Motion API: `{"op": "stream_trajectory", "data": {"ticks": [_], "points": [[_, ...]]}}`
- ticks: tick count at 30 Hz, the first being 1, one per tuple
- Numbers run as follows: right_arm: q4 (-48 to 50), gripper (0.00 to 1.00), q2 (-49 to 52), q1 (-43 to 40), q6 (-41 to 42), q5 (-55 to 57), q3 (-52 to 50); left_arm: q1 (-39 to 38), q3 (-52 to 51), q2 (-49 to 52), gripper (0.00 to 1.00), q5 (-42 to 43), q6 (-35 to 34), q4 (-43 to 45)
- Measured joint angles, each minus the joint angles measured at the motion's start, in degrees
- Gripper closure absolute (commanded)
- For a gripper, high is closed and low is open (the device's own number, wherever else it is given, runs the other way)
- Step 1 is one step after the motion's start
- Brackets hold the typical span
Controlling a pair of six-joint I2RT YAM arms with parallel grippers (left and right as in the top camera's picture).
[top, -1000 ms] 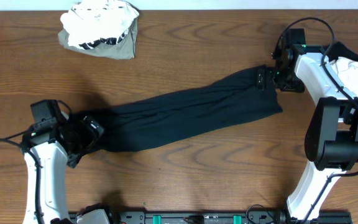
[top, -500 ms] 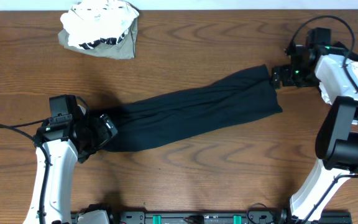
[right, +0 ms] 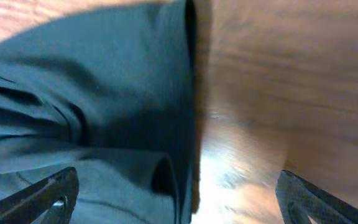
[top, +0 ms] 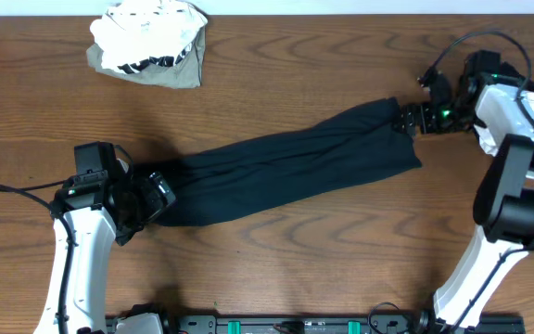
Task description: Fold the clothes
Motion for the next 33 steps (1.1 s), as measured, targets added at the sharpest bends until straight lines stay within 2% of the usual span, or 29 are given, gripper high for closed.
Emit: {"op": "stream_trajectory", "data": {"ticks": [10, 19, 31, 33], "points": [[-2.9, 0.01, 1.0, -0.1, -1.4, -5.9, 0.2, 0.0, 0.0, 0.1, 0.02, 0.0, 0.0, -0.1], [-13.5, 0.01, 1.1, -0.1, -3.3, -9.0, 0.1, 0.0, 0.0, 0.1, 0.02, 0.0, 0.0, -0.1], [-5.4, 0.01, -1.0, 1.1, -4.5, -16.9, -7.0, 0.0, 0.0, 0.1, 0.02, 0.0, 0.0, -0.7], [-4.0, 0.08, -1.2, 1.9, -4.8, -18.3, -7.9, 0.0, 0.0, 0.1, 0.02, 0.0, 0.0, -0.7]]}}
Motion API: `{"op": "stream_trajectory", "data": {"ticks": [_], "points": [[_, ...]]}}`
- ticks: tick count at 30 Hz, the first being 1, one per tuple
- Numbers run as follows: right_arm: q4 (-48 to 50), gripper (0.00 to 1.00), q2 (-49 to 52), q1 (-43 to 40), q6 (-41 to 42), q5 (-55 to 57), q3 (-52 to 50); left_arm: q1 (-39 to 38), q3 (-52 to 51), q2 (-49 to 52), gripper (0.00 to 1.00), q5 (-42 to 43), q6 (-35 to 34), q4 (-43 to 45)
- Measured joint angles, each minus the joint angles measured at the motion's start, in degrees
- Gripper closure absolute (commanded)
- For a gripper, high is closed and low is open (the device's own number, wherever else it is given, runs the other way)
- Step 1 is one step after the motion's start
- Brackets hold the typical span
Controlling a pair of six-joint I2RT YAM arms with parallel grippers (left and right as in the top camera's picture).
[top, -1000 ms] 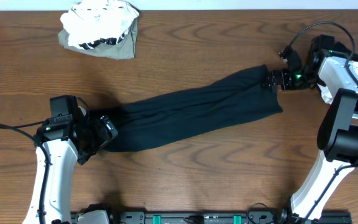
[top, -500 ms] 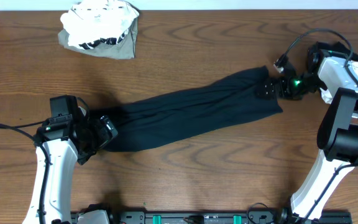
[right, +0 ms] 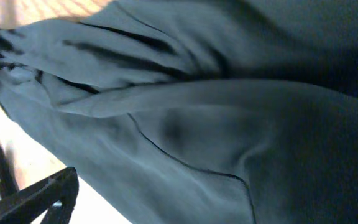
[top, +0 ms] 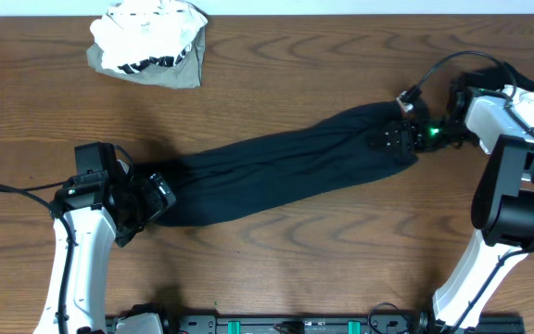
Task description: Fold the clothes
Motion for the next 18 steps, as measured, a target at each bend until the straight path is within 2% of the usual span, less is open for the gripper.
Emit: {"op": "stream_trajectory", "data": {"ticks": [4, 7, 11, 13, 14, 16, 17, 18], "points": [[1.7, 0.25, 0.2, 1.8, -0.1, -0.7, -0.8, 0.0, 0.0, 0.0, 0.02, 0.0, 0.0, 0.0], [2.5, 0.46, 0.8, 2.2, 0.6, -0.8, -1.2, 0.0, 0.0, 0.0, 0.02, 0.0, 0.0, 0.0], [3.3, 0.61, 1.3, 2.2, 1.5, -0.8, -1.7, 0.0, 0.0, 0.0, 0.02, 0.0, 0.0, 0.0], [3.8, 0.74, 1.4, 2.3, 2.2, -0.2, -2.0, 0.0, 0.0, 0.0, 0.02, 0.0, 0.0, 0.0], [4.0, 0.83, 1.6, 2.3, 2.4, -0.1, -2.0, 0.0, 0.0, 0.0, 0.02, 0.0, 0.0, 0.0], [4.2, 0.94, 1.9, 2.3, 3.1, 0.7, -2.1, 0.0, 0.0, 0.0, 0.02, 0.0, 0.0, 0.0], [4.3, 0.99, 2.1, 2.3, 3.5, 0.7, -2.1, 0.0, 0.0, 0.0, 0.02, 0.0, 0.0, 0.0], [4.3, 0.99, 2.2, 2.3, 4.3, 0.8, -2.0, 0.0, 0.0, 0.0, 0.02, 0.0, 0.0, 0.0]]}}
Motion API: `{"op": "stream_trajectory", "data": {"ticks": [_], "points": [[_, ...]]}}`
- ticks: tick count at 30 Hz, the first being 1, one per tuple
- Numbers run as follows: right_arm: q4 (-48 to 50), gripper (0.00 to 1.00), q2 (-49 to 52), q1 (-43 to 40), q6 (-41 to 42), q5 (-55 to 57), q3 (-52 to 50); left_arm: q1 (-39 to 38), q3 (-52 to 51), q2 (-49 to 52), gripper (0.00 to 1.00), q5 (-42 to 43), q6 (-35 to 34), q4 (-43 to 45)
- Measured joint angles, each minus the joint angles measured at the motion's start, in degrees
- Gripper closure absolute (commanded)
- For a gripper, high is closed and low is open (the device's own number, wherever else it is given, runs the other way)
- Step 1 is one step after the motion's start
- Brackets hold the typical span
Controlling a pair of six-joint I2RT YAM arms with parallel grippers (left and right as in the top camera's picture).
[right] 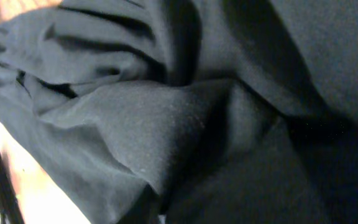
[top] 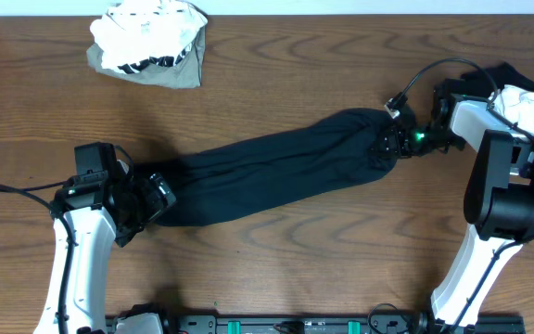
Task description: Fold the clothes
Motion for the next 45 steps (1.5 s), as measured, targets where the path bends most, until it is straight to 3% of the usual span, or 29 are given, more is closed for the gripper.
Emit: {"op": "stream_trajectory", "data": {"ticks": [15, 22, 31, 38, 45], "points": [[-6.3, 0.99, -0.3, -3.2, 12.2, 13.4, 5.6, 0.0, 0.0, 0.0, 0.02, 0.0, 0.0, -0.1], [-6.7, 0.99, -3.1, -3.9, 14.7, 25.5, 5.8, 0.0, 0.0, 0.0, 0.02, 0.0, 0.0, -0.1], [-7.7, 0.99, -9.7, -3.2, 18.9, 32.0, 5.8, 0.0, 0.0, 0.0, 0.02, 0.0, 0.0, -0.1], [-8.7, 0.99, -18.5, 4.8, 19.3, 33.4, 5.8, 0.0, 0.0, 0.0, 0.02, 0.0, 0.0, -0.1], [-8.7, 0.99, -18.2, 16.5, 19.2, 33.4, 5.8, 0.0, 0.0, 0.0, 0.02, 0.0, 0.0, -0.1]]}}
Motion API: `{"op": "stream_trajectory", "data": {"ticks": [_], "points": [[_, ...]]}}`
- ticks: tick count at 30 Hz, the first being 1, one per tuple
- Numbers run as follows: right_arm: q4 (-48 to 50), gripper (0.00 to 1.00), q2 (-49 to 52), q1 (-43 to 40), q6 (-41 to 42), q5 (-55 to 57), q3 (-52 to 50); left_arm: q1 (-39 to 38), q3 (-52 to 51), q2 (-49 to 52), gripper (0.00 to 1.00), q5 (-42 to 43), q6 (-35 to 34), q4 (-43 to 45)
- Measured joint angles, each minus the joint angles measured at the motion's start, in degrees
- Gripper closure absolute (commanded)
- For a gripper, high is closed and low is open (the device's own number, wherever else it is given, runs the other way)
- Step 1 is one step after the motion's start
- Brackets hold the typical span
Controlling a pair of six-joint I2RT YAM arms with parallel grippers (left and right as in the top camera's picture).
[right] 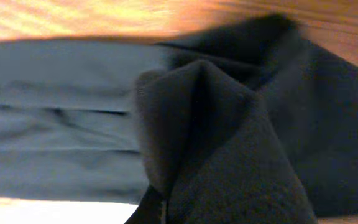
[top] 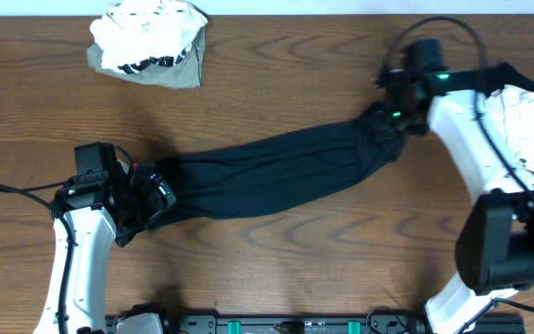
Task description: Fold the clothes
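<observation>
A long dark garment (top: 267,172) lies stretched diagonally across the wooden table (top: 276,260). My left gripper (top: 152,199) is at its lower-left end, shut on the cloth there. My right gripper (top: 385,123) is at the upper-right end, shut on a bunch of the fabric. In the right wrist view that bunch (right: 229,143) rises in a thick fold close to the camera and hides the fingers. The flatter part of the garment (right: 55,124) stretches away to the left.
A crumpled white and grey pile of clothes (top: 148,42) sits at the far left corner. More white cloth (top: 531,116) with a dark piece (top: 506,74) lies at the right edge, behind the right arm.
My right arm has swung round toward the far side, and its gripper now holds the garment's right end gathered up. That end is narrower and bunched. The left arm has not moved.
At first my right gripper stood open just off the garment's right edge. Then it was over the cloth, then pressed into its folds. Now it holds that end bunched, with the garment drawn taut between both grippers. The left gripper stayed on the left end throughout.
</observation>
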Motion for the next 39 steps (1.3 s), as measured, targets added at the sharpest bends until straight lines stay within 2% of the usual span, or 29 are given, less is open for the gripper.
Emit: {"op": "stream_trajectory", "data": {"ticks": [7, 9, 11, 16, 18, 20, 22, 24, 27, 32, 37, 39], "points": [[0.3, 0.99, 2.3, 9.6, 0.0, 0.0, 0.0, 0.0, 0.0, 0.0, 0.02, 0.0, 0.0, 0.0], [0.5, 0.94, 3.4, 11.8, 0.1, 0.0, 0.0, 0.0, 0.0, 0.0, 0.02, 0.0, 0.0, 0.0], [0.5, 0.83, 4.6, 13.9, 0.3, 0.0, 0.0, 0.0, 0.0, 0.0, 0.02, 0.0, 0.0, 0.0], [0.4, 0.79, 6.2, 16.9, 0.4, 0.0, 0.0, 0.0, 0.0, 0.0, 0.02, 0.0, 0.0, 0.0], [0.4, 0.7, 6.4, 17.6, 0.4, -0.1, 0.0, 0.0, 0.0, 0.0, 0.02, 0.0, 0.0, 0.0], [0.4, 0.53, 6.4, 17.8, 0.5, -0.3, 0.0, 0.0, 0.0, 0.0, 0.02, 0.0, 0.0, 0.0], [0.4, 0.32, 6.4, 17.9, 0.7, -0.5, 0.0, 0.0, 0.0, 0.0, 0.02, 0.0, 0.0, 0.0], [0.1, 0.22, 6.4, 17.9, 0.7, -0.9, 0.0, 0.0, 0.0, 0.0, 0.02, 0.0, 0.0, 0.0], [-1.4, 0.18, 6.4, 17.9, 0.5, -1.5, 0.1, 0.0, 0.0, 0.0, 0.02, 0.0, 0.0, 0.0], [-4.0, 0.16, 6.4, 16.8, 2.0, -1.5, 2.4, 0.0, 0.0, 0.0, 0.02, 0.0, 0.0, 0.0], [-4.3, 0.05, 4.0, 12.3, 5.4, -1.4, 7.9, 0.0, 0.0, 0.0, 0.02, 0.0, 0.0, 0.0], [-4.6, 0.05, 1.5, 9.5, 6.3, -1.6, 9.4, 0.0, 0.0, 0.0, 0.02, 0.0, 0.0, 0.0]]}}
